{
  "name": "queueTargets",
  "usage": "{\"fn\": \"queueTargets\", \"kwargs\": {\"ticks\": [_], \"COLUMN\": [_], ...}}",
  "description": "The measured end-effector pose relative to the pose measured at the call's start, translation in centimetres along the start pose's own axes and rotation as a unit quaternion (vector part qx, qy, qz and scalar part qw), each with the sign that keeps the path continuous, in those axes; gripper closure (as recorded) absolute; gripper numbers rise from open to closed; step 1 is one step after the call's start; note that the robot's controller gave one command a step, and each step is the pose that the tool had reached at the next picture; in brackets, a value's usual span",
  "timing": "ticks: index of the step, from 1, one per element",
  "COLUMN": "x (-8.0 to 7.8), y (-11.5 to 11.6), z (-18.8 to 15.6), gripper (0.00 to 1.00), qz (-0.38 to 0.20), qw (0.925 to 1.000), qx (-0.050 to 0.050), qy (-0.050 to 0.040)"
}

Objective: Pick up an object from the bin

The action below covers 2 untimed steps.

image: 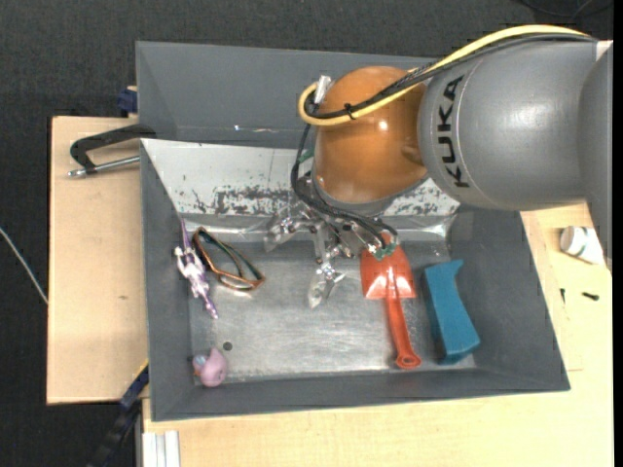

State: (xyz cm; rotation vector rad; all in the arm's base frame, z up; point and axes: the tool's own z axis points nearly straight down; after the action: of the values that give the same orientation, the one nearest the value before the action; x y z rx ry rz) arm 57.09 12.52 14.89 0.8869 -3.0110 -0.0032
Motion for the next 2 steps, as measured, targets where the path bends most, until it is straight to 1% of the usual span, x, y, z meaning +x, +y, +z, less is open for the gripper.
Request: {"fn": "queueTargets", "kwargs": {"ticks": [1, 2], "x": [-2.1, -1.5], "y": [2.0, 4.2], "z": [3.2, 6.8], "gripper": [0.00, 0.00], "qz": [0.104, 0.126], "qw": [0.9946, 0.9920], "qx": [0.002, 0.000], "qy": [-0.0072, -0.0008]}}
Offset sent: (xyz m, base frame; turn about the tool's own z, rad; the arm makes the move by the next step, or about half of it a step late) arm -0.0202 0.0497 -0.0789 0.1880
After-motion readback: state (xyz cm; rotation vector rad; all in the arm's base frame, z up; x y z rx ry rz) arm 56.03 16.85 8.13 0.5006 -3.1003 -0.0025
